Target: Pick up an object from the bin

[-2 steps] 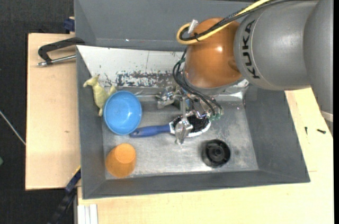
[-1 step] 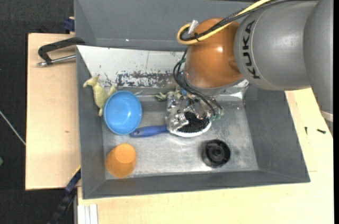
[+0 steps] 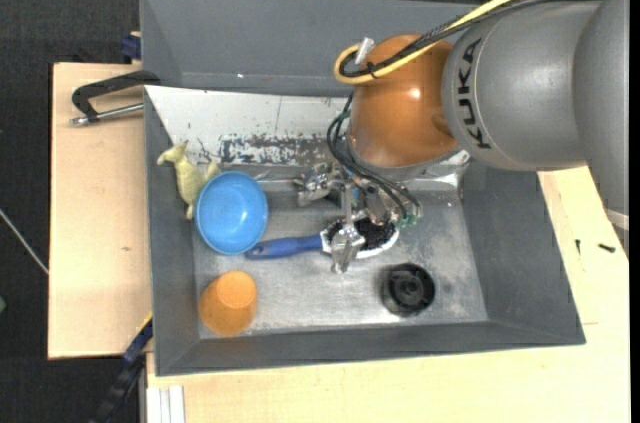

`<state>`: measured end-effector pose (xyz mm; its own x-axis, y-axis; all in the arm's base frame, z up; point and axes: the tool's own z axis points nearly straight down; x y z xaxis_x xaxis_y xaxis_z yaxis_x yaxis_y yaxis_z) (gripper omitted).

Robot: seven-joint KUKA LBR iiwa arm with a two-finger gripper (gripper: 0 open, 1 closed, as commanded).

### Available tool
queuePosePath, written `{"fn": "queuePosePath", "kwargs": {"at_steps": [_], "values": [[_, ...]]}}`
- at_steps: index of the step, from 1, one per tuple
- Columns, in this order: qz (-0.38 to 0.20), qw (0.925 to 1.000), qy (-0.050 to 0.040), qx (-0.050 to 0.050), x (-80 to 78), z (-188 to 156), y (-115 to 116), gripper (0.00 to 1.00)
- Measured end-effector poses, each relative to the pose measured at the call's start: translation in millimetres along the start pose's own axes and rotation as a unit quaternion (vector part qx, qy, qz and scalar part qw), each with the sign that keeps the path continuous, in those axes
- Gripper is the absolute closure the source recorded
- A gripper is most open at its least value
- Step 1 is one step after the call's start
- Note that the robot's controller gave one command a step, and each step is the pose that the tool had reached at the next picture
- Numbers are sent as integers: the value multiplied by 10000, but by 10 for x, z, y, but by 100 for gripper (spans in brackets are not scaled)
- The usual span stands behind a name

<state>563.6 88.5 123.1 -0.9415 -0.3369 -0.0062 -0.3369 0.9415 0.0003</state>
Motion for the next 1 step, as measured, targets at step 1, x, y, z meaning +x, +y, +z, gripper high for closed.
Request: {"fn": "queuePosePath", "kwargs": {"at_steps": [1], "values": [[1,10000,0,-1,0,0,0,100]]}}
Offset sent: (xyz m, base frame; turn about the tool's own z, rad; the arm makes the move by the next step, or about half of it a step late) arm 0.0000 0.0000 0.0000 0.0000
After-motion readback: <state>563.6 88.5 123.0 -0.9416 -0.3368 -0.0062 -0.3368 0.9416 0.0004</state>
